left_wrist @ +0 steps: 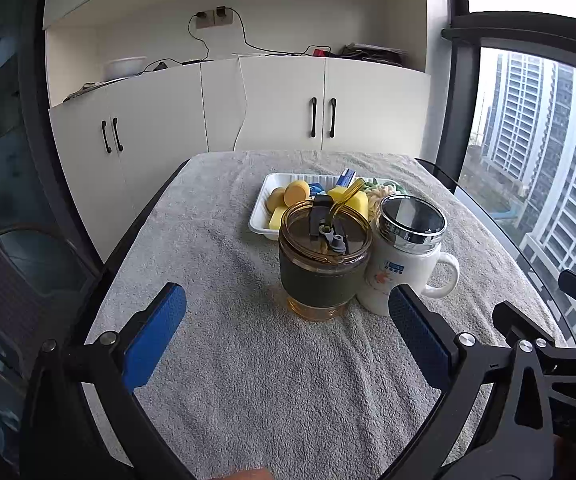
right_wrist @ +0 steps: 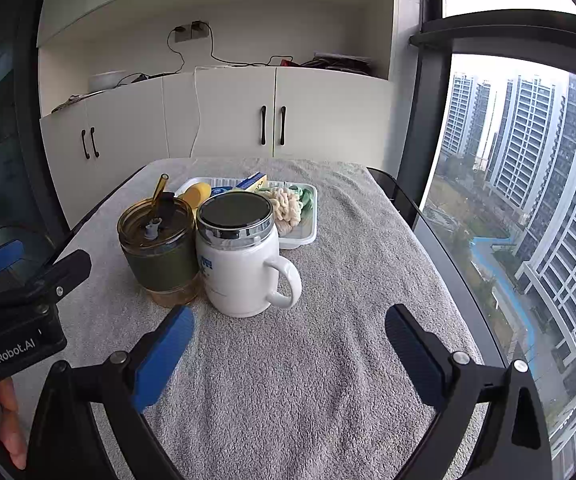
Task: Organize soft objects
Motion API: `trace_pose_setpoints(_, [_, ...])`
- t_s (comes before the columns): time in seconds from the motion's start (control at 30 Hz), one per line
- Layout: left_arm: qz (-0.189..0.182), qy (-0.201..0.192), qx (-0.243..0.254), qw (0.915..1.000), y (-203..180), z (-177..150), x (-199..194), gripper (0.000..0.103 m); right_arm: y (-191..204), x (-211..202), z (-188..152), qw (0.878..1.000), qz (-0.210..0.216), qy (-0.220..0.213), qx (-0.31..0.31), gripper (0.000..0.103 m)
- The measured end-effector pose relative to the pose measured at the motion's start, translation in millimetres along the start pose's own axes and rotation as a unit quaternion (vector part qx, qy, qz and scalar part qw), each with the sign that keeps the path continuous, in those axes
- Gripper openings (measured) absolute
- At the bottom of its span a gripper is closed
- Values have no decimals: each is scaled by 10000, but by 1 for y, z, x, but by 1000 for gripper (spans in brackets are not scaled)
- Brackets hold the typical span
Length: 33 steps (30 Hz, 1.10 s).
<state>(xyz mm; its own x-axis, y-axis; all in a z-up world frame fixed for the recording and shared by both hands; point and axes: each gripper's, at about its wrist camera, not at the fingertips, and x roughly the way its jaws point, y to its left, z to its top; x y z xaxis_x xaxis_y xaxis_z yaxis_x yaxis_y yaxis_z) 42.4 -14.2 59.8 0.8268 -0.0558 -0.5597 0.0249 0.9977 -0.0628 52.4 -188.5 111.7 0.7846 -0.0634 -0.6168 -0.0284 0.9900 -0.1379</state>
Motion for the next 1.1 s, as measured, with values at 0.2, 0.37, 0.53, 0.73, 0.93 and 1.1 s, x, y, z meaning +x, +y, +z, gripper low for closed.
trace_pose_setpoints(0.2, [-14,20,7,10000,0,-1,1,103,0,0,0,10000,3,9,-1,99])
trace_pose_setpoints(0.37, [-21,24,6,10000,0,-1,1,103,1,0,0,10000,-2,12,-2,99])
trace_pose_setpoints(0.53, [-42,74,14,10000,0,-1,3,103,1,0,0,10000,-6,11,-2,99])
trace_pose_setpoints(0.73, [107,30,50,9999,0,0,4,103,1,0,0,10000,-8,17,-1,99])
trace_pose_setpoints(0.93, [31,-8,55,10000,-1,0,4,103,0,3,-2,10000,27,47,-34,99])
trace_pose_setpoints(1.1, [-3,-1,96,10000,-3,0,5,103,-1,3,-2,10000,39,58,-45,99])
